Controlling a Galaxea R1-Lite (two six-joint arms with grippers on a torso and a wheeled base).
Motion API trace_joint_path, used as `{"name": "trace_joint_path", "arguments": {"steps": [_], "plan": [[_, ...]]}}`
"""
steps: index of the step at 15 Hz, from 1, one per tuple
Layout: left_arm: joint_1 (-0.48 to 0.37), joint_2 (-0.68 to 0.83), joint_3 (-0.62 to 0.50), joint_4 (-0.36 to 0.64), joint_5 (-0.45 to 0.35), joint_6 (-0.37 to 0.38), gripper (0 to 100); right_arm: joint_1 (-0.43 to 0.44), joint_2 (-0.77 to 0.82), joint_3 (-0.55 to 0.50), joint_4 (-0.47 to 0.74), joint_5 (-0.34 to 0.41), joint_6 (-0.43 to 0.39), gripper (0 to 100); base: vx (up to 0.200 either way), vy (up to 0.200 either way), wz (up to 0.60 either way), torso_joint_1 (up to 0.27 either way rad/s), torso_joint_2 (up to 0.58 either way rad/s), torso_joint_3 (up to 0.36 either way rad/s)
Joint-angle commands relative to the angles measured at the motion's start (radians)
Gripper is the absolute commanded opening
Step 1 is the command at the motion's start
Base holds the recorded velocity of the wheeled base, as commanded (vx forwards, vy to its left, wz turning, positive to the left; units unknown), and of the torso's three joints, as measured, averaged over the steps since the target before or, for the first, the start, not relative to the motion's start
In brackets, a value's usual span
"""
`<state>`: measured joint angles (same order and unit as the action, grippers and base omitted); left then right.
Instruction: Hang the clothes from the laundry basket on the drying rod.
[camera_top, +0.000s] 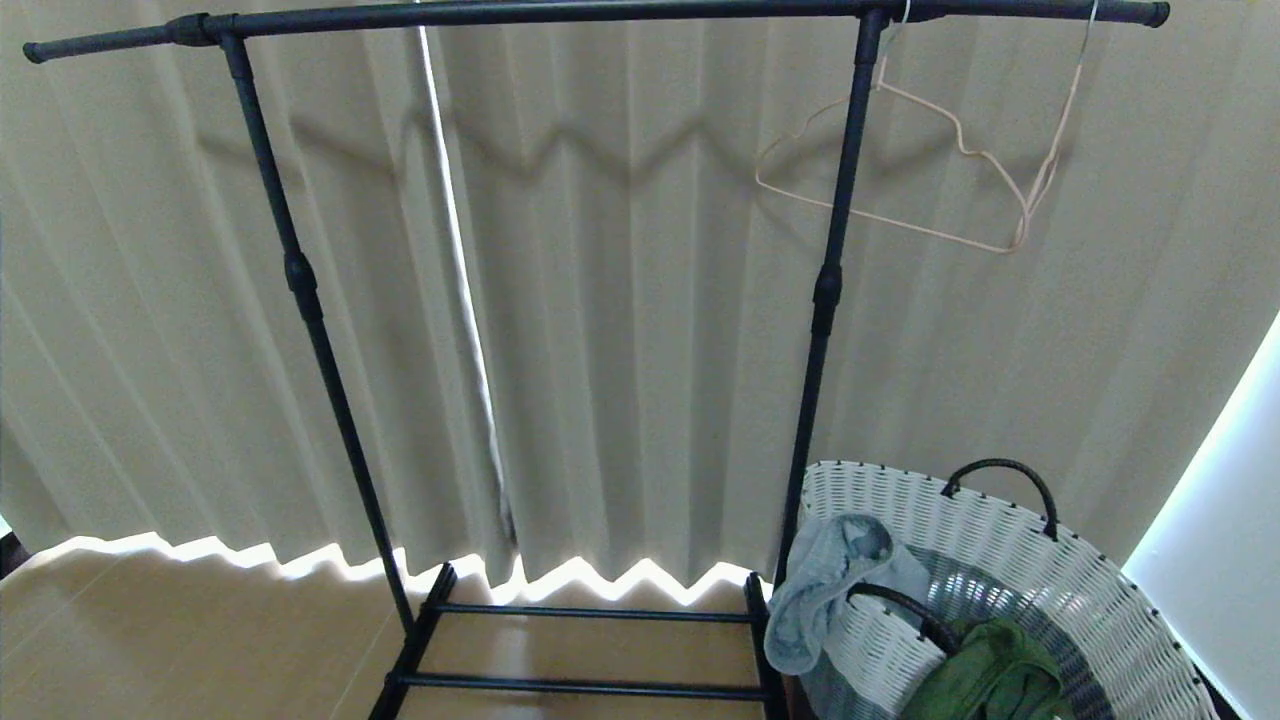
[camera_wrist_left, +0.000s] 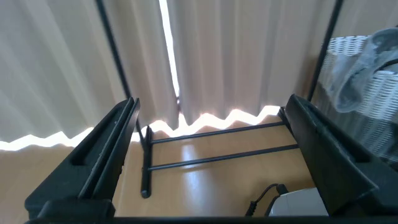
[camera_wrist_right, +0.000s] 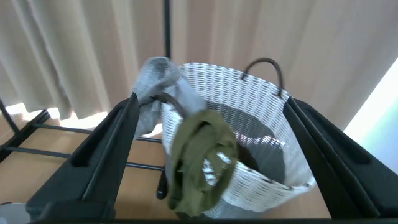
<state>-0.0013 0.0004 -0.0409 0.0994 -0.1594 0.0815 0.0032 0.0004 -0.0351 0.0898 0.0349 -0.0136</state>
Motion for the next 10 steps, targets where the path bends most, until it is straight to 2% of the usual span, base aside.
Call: {"name": "trace_joint_path", "arguments": {"steps": [1,8,10], "plan": [[0.000,0.000,0.001,0.000,0.000,0.000,100,0.000,0.000,0.000,-0.001,-0.003,0.001,100,0.000,0.000,0.00,0.000,0.00,0.000],[0.000,0.000,0.001,0.000,0.003,0.000,100,0.000,0.000,0.000,-0.002,-0.003,0.001,100,0.000,0.000,0.00,0.000,0.00,0.000],[0.000,0.000,-0.001,0.000,0.003,0.000,100,0.000,0.000,0.001,-0.002,-0.003,0.000,100,0.200,0.000,0.00,0.000,0.00,0.002]]}}
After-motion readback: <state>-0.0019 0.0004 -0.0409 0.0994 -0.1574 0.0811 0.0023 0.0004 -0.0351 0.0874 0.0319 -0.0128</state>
